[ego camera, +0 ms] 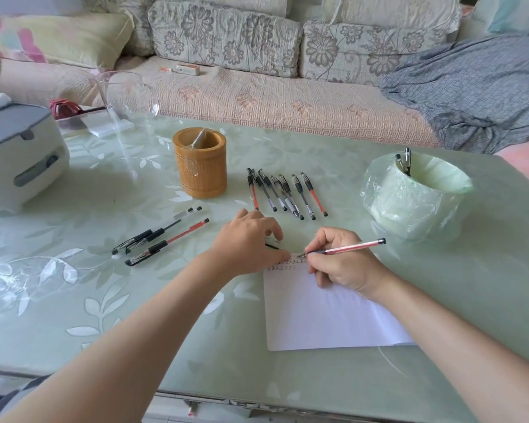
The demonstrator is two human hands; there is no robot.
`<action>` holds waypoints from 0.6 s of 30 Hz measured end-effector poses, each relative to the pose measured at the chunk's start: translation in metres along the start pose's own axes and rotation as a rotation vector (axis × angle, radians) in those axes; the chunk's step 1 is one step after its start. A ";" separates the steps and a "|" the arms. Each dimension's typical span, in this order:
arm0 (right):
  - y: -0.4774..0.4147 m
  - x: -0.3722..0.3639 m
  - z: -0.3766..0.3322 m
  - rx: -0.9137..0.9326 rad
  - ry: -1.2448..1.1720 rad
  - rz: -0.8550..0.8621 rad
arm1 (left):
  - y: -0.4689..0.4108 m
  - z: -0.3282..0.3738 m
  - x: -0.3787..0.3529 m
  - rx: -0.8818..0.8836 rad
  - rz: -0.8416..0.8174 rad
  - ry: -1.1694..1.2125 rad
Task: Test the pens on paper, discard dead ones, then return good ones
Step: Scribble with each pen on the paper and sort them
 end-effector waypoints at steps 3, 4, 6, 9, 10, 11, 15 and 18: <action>-0.001 0.002 0.000 0.030 0.088 0.014 | 0.000 0.000 -0.003 0.021 0.020 -0.008; -0.001 0.001 0.000 0.040 0.079 0.011 | 0.000 0.000 -0.004 0.026 0.019 -0.007; -0.001 -0.001 0.000 0.058 0.061 -0.013 | 0.000 -0.001 -0.004 0.030 0.019 -0.006; -0.001 -0.001 0.000 0.092 0.109 -0.017 | -0.001 -0.001 -0.004 0.027 0.015 -0.014; -0.001 -0.002 -0.002 0.114 0.135 -0.012 | -0.001 -0.001 -0.005 0.028 0.016 -0.013; -0.001 -0.002 -0.003 0.135 0.156 -0.007 | -0.001 -0.001 -0.005 0.029 0.019 -0.011; 0.000 -0.001 -0.005 0.162 0.177 0.000 | 0.000 -0.001 -0.005 0.035 0.026 -0.007; 0.000 -0.001 -0.003 0.154 0.182 -0.001 | 0.000 -0.002 -0.005 0.036 0.023 -0.008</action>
Point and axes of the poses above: each hand's wrist, its own y-axis away from the middle knuckle, its own x-axis out of the back of the hand, z = x × y, the point moved 9 cm from there along -y, towards the middle knuckle, and after that the axes turned 3 degrees about x, right-handed, at the moved point
